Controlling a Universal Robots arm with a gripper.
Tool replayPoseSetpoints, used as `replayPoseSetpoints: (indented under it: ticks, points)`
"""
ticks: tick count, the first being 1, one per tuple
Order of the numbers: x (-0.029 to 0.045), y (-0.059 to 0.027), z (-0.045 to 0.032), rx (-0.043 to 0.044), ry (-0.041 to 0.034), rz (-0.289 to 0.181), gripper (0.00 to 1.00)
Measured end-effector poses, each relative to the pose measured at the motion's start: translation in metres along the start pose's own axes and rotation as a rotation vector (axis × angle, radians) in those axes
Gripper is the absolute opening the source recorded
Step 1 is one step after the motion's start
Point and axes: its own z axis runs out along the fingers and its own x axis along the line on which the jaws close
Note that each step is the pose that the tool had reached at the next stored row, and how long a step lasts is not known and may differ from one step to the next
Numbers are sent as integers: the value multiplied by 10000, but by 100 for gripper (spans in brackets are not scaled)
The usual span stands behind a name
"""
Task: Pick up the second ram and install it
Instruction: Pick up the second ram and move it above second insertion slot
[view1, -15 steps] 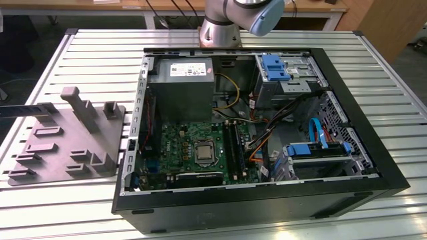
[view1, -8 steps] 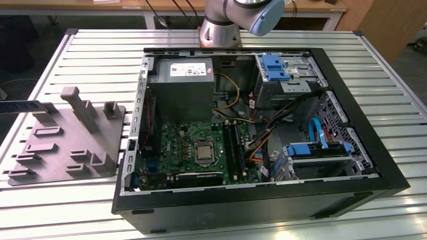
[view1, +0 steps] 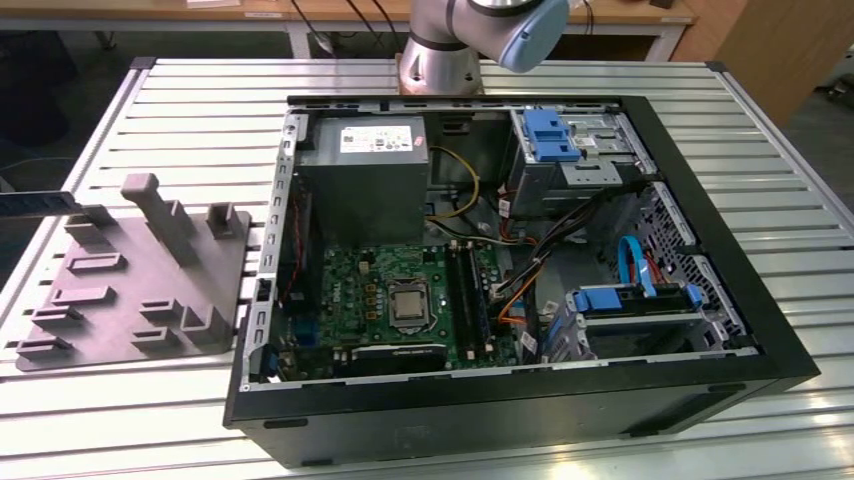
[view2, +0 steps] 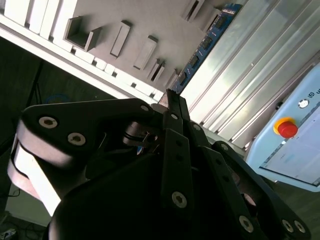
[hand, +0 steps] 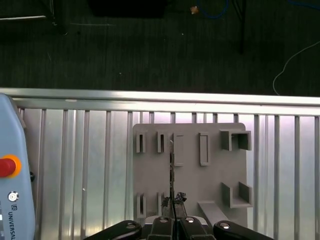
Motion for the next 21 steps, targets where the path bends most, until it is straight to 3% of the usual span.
replayPoseSetpoints:
  ticks: [21]
  points:
    - [-16, 7, -297, 0, 0, 0, 11]
